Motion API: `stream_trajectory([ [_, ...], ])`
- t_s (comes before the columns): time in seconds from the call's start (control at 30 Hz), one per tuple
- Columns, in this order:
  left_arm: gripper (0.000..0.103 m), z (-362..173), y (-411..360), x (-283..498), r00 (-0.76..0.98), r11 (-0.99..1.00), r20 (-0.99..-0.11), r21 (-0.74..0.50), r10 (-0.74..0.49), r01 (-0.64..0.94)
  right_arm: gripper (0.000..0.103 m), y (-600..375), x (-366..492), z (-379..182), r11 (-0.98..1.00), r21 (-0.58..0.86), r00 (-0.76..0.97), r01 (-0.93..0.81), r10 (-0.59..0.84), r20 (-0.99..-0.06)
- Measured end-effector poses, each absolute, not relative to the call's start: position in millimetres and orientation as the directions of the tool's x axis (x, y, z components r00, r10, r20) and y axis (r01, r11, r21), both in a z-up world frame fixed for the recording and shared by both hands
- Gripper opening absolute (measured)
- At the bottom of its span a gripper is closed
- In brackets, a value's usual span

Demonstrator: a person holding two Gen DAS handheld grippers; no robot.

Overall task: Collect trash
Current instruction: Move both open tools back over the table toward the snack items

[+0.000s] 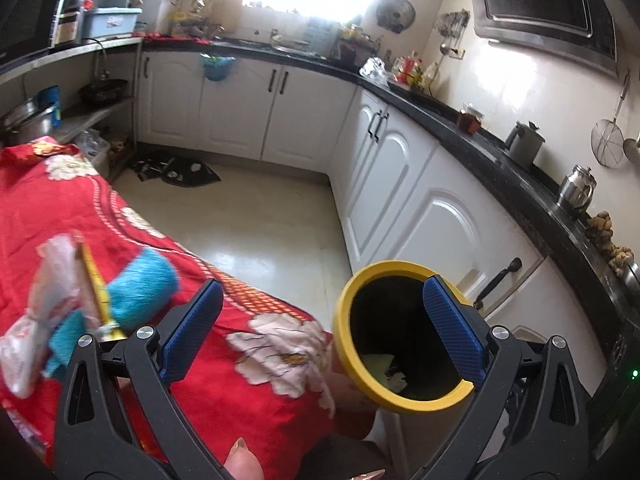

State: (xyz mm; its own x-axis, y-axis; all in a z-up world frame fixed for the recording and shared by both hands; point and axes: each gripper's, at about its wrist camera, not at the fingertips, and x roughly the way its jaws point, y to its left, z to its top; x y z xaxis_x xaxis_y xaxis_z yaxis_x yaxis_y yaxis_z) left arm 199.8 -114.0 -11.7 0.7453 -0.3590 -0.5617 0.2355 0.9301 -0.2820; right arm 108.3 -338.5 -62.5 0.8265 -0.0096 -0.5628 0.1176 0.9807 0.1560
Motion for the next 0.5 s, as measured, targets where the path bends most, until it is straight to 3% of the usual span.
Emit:
stream_trajectory([
  [0.5,0.092,1.5,-24.7,167.8,0.81,0.958,-0.539,-0.271,-0.232,0.094,0.081,-273.5,101.9,-43.4,0.983,0.173,0.829,-0.058,0.144,-0.54],
])
